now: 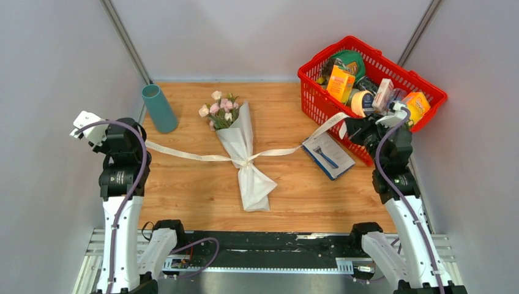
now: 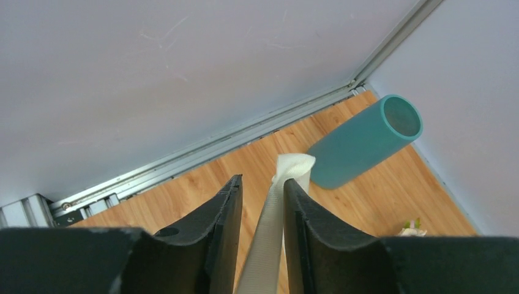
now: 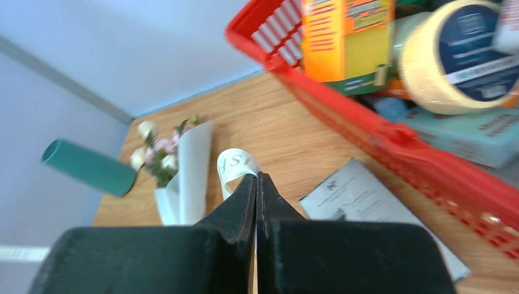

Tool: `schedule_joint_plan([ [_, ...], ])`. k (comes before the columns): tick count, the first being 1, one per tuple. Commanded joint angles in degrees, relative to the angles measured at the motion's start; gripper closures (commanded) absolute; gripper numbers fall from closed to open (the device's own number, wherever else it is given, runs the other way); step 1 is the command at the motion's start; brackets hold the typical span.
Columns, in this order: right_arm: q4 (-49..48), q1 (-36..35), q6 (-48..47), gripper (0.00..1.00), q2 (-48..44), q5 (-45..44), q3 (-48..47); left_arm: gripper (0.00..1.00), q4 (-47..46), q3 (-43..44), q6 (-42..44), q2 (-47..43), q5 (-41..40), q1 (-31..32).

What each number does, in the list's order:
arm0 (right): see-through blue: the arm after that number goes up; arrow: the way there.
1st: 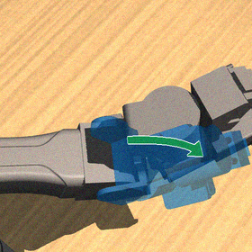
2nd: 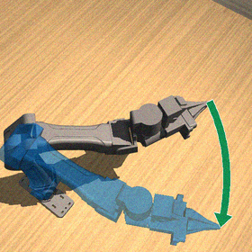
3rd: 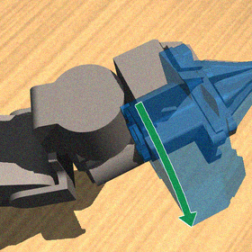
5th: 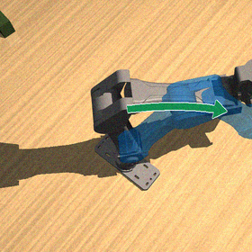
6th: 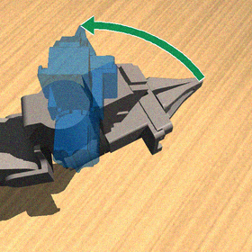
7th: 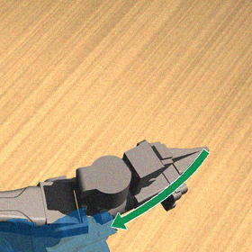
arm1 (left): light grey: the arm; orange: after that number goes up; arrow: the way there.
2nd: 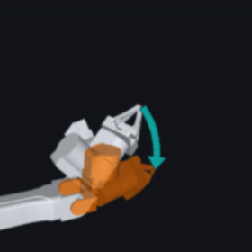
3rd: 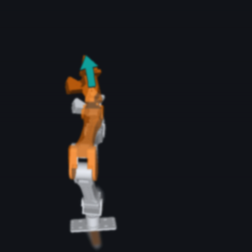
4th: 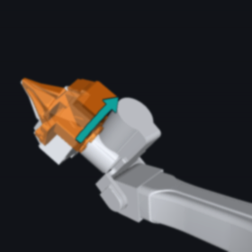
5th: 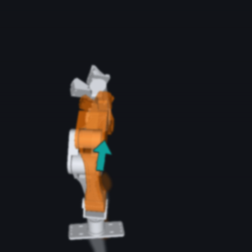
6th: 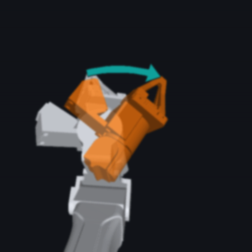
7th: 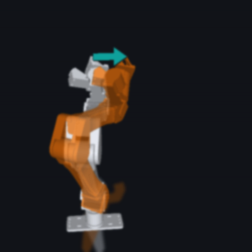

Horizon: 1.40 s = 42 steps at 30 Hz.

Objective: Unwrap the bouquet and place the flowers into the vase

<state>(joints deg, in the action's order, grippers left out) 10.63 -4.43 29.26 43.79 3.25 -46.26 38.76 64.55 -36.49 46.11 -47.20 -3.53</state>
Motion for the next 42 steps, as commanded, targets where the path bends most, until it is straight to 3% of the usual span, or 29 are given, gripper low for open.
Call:
schedule_joint_plan([
  [1,-3.6,-4.8,-1.0,1.0,0.0,8.6,-1.6,0.56,-0.4,-0.4,0.9,-0.8,3.7,-0.3],
  [4,-4.0,-11.2,-1.2,1.0,2.3,6.6,-1.9,0.5,0.7,-0.3,0.7,-1.8,14.9,-0.3],
  [8,-4.2,-25.2,-2.7,1.0,8.7,-2.0,-3.0,0.44,-1.8,-3.3,2.2,-3.9,32.1,-0.3],
  [11,-4.2,-33.5,-2.7,1.0,13.7,-10.2,-4.0,0.44,-0.7,-5.1,1.4,-4.5,38.3,-0.3],
  [13,-4.4,-37.4,-2.4,1.0,17.2,-13.1,-3.8,0.44,-1.2,-7.9,0.5,-5.1,44.8,-0.3],
  [16,-4.3,-40.5,-0.6,1.0,20.3,-18.0,-0.3,0.46,-7.0,-17.6,-3.4,-6.1,61.2,-0.3],
  [17,-4.1,-40.8,0.6,0.99,21.1,-19.2,0.8,0.46,-8.1,-19.4,-4.1,-6.0,65.1,-0.3],
  [19,-2.6,-41.0,2.6,0.85,21.9,-20.1,2.5,0.47,-10.8,-24.6,-5.6,-5.9,69.9,-0.2],
  [22,-1.6,-41.4,2.3,0.6,21.2,-18.8,2.7,0.45,-14.5,-32.0,-6.8,-6.2,72.9,0.5],
  [26,-2.3,-42.5,-0.9,0.49,19.8,-15.7,0.7,0.39,-19.2,-37.4,-9.6,-8.0,73.5,4.8],
  [30,-6.8,-42.7,-4.0,0.5,21.2,-10.6,-0.9,0.37,-25.4,-42.1,-14.0,-8.1,71.5,11.3],
  [33,-15.6,-42.8,-10.2,0.58,24.8,-2.2,0.0,0.37,-31.7,-45.4,-16.7,-5.7,73.8,13.6],
  [38,-14.9,-42.7,-17.2,0.65,30.6,-3.2,-2.7,0.36,-37.4,-48.4,-19.0,-0.2,69.4,21.9],
  [42,-15.1,-42.6,-16.3,0.67,32.6,-3.2,-3.0,0.34,-42.6,-49.6,-19.1,5.5,70.0,23.7],
])
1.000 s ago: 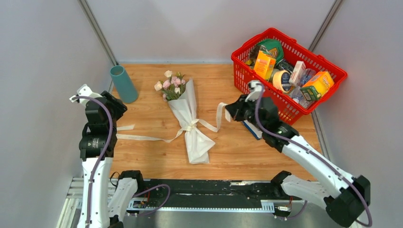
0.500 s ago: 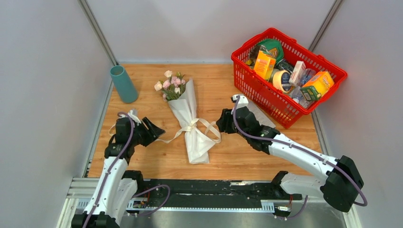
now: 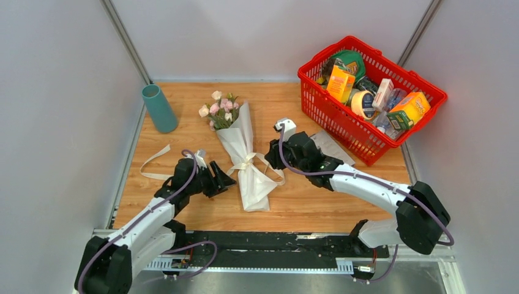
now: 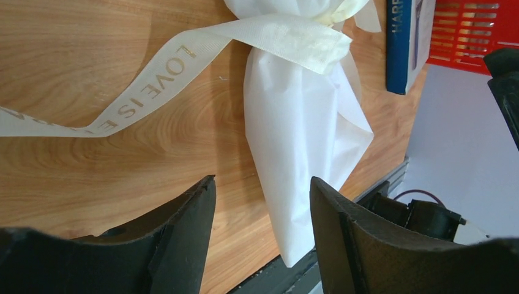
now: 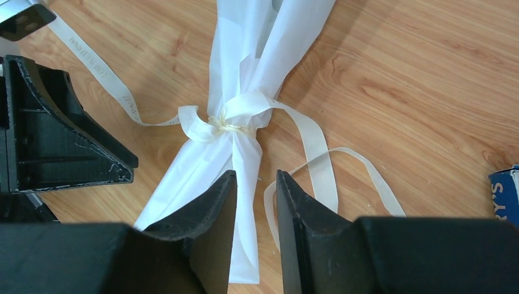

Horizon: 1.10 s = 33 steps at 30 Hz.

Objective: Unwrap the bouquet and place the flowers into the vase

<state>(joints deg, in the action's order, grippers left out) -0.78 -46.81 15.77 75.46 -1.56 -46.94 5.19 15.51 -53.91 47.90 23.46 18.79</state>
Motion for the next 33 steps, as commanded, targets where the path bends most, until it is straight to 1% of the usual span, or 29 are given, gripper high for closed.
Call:
schedule_joint_plan([
  [1,-4.1,-0.3,-2.4,0.68,1.1,1.6,-1.8,0.34,-11.1,-0.6,-1.6,5.3,-0.7,1.7],
  [3,-5.0,-0.2,-1.5,0.68,1.4,1.9,-1.1,0.34,-13.8,-0.5,-1.6,9.3,-1.2,3.1],
  [4,-5.7,-0.2,-1.2,0.68,1.4,2.3,-0.5,0.33,-15.9,-0.1,-1.6,10.6,-0.2,3.4],
  [6,-7.0,-0.2,-1.2,0.68,1.8,3.3,0.3,0.33,-17.3,1.1,-0.9,15.0,1.9,4.2],
  [7,-7.6,-0.2,-1.4,0.68,2.2,3.8,0.6,0.33,-17.3,1.9,-0.6,17.8,2.1,5.2],
  [10,-9.2,-0.2,-2.6,0.68,3.9,5.3,0.8,0.34,-17.9,3.7,0.7,22.2,1.9,7.6],
  [13,-10.6,-0.4,-4.2,0.69,6.4,6.5,0.4,0.4,-19.9,3.7,0.5,25.0,1.3,9.6],
  [16,-12.2,-0.2,-5.7,0.69,8.9,7.9,0.1,0.46,-19.5,3.6,0.5,25.8,0.2,10.2],
  [19,-12.1,-0.2,-6.1,0.69,11.3,7.5,-0.8,0.46,-19.0,3.6,0.5,25.6,-0.3,10.3],
  [22,-11.9,-0.3,-5.2,0.69,12.4,6.7,-0.3,0.4,-21.2,2.1,-0.4,23.9,-0.2,10.7],
  [26,-12.1,-0.2,-3.5,0.69,13.7,6.0,1.4,0.34,-23.4,0.6,-1.7,20.7,-2.9,12.4],
  [30,-12.8,-0.3,-1.4,0.68,14.9,6.9,2.6,0.33,-24.2,1.2,-1.7,23.5,-3.8,13.7],
  [33,-14.3,-0.3,0.6,0.68,15.5,8.1,4.0,0.34,-27.5,1.1,-3.5,26.3,-3.8,15.5],
])
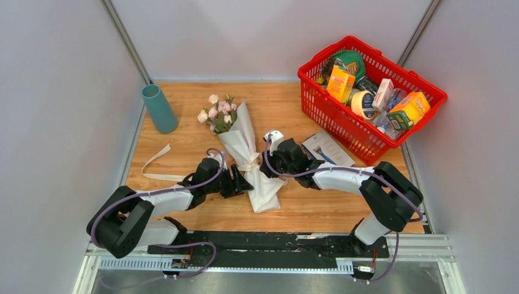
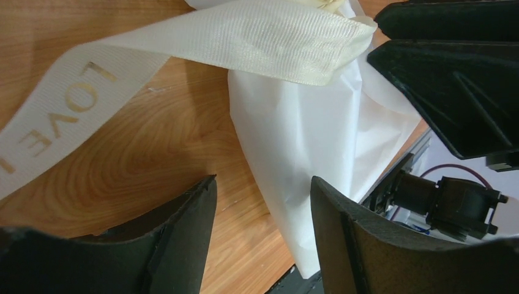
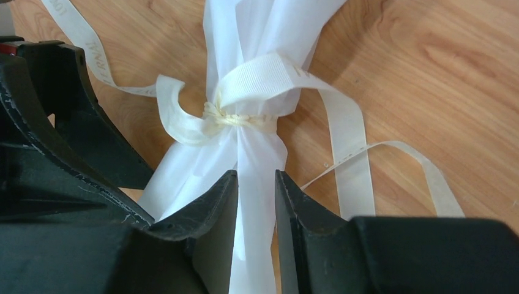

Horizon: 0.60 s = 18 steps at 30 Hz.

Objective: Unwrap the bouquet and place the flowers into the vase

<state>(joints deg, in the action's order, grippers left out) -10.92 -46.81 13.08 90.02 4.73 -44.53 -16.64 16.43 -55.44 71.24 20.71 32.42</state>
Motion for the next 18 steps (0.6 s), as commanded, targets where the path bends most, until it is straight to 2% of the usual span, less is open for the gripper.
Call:
schedule_joint_plan([
  [1,-5.0,-0.3,4.0,0.68,1.2,2.3,2.1,0.34,-6.5,0.4,-2.3,4.1,-1.3,2.8],
  [5,-7.6,-0.4,6.8,0.67,1.7,4.7,3.8,0.42,-5.9,1.4,-3.1,6.1,-3.0,4.8],
  [7,-7.8,-0.4,7.5,0.66,0.9,5.7,4.3,0.52,-4.4,1.4,-3.2,5.5,-4.3,4.8],
  [14,-5.7,-0.5,7.0,0.59,-5.2,5.6,4.0,0.85,10.0,3.1,-2.6,-2.1,-11.2,4.8],
  [15,-5.5,-0.4,6.4,0.59,-5.9,5.6,3.8,0.95,12.2,3.4,-2.0,-3.0,-12.2,4.8],
  [18,-5.7,-0.4,4.0,0.57,-6.2,6.2,3.2,1.0,15.6,3.8,-1.3,-6.5,-13.8,4.8],
])
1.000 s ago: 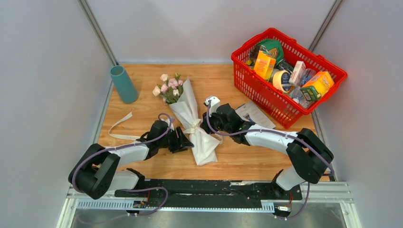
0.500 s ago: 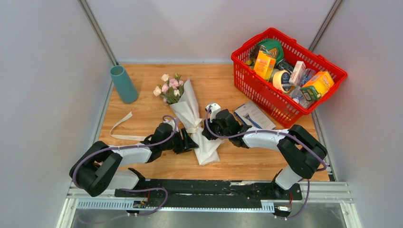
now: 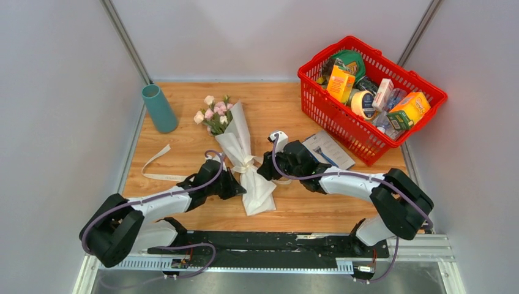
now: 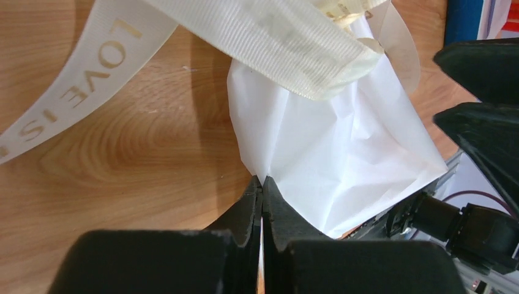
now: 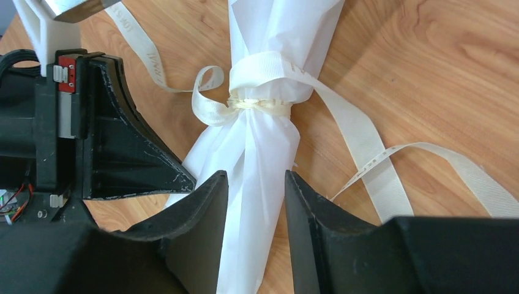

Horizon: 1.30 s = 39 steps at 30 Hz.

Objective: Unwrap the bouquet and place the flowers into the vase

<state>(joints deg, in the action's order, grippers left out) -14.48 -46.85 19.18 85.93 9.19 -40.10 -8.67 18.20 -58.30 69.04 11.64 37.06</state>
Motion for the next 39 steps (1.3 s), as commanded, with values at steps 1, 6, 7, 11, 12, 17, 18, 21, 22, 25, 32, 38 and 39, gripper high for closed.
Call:
schedule_joint_plan([
  [1,-2.2,-0.4,-3.3,0.57,-1.6,2.3,-1.8,1.0,8.4,2.1,1.7,-4.8,-4.9,0.2],
  [6,-6.4,-0.4,-7.2,0.6,2.6,6.5,-4.4,1.0,14.0,2.8,3.8,-7.5,-5.9,0.2],
  [7,-8.4,-0.5,-6.9,0.62,3.4,6.5,-4.4,1.0,15.4,2.8,4.1,-7.8,-6.2,0.2],
  [11,-19.6,-0.4,-8.8,0.65,6.0,10.8,-2.4,1.0,16.7,2.5,5.0,-8.7,-6.2,0.2],
  [12,-21.0,-0.4,-9.8,0.65,7.0,12.6,-2.6,1.0,16.4,2.4,5.1,-8.7,-5.7,0.2],
  [17,-23.3,-1.5,-15.6,0.65,11.9,16.3,-5.3,1.0,15.7,2.4,6.6,-9.0,-4.1,0.2],
  [18,-23.7,-1.9,-16.6,0.66,12.8,15.9,-5.6,1.0,15.9,2.5,6.8,-9.0,-3.9,0.2],
  [21,-24.0,-2.5,-18.9,0.66,14.1,14.6,-6.7,1.0,16.0,2.5,7.4,-9.2,-3.7,0.2],
  [22,-24.5,-2.5,-21.0,0.66,14.4,14.2,-6.7,1.0,16.0,2.5,7.5,-9.3,-3.6,0.2],
  [25,-24.1,-3.2,-23.4,0.65,15.6,12.4,-7.4,1.0,16.0,2.5,7.7,-9.4,-3.2,0.2],
  [32,-24.2,-4.0,-26.6,0.64,16.6,6.5,-7.1,1.0,15.8,2.5,7.6,-9.0,-2.9,0.2],
  [38,-22.0,-3.9,-28.6,0.69,18.0,7.9,-8.1,1.0,16.0,2.5,7.4,-9.0,-3.0,0.2],
  [39,-21.9,-3.9,-28.9,0.69,18.1,8.4,-7.9,1.0,16.0,2.5,7.4,-9.0,-3.1,0.2],
])
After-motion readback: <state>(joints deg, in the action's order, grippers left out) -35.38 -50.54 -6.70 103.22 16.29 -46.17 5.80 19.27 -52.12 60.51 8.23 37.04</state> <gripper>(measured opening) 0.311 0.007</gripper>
